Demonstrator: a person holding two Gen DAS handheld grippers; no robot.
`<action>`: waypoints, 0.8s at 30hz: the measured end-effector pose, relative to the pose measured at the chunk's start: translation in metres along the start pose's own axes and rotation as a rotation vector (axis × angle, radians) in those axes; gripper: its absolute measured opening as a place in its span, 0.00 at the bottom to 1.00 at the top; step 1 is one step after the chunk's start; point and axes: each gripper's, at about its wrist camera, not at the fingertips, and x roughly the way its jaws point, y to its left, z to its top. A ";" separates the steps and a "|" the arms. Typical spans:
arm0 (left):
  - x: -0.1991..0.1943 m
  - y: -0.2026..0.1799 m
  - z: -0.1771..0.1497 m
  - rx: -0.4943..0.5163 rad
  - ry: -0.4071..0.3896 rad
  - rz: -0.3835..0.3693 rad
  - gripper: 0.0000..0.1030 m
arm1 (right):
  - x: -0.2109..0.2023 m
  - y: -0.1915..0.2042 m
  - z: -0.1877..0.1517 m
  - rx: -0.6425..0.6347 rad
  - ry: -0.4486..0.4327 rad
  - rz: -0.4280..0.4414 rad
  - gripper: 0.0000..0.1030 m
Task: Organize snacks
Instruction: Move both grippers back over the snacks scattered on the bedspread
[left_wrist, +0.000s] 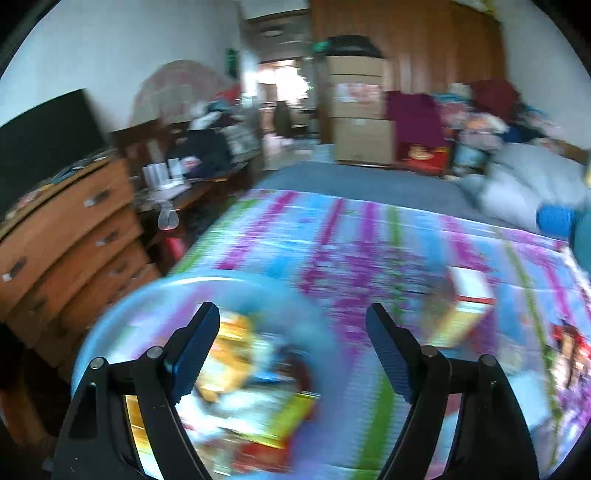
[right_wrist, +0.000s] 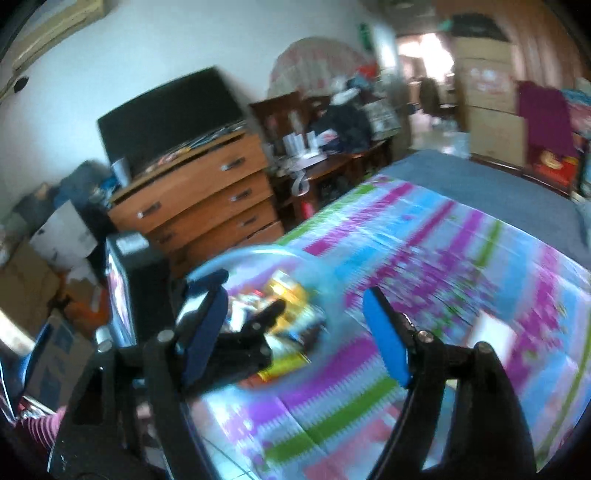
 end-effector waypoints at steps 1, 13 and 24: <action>-0.006 -0.016 -0.003 0.009 -0.003 -0.034 0.80 | -0.025 -0.014 -0.019 0.019 -0.025 -0.050 0.74; -0.056 -0.226 -0.049 0.182 0.012 -0.423 0.80 | -0.157 -0.194 -0.261 0.481 0.124 -0.500 0.76; 0.010 -0.372 -0.136 0.320 0.263 -0.508 0.80 | -0.216 -0.323 -0.338 0.676 0.110 -0.676 0.77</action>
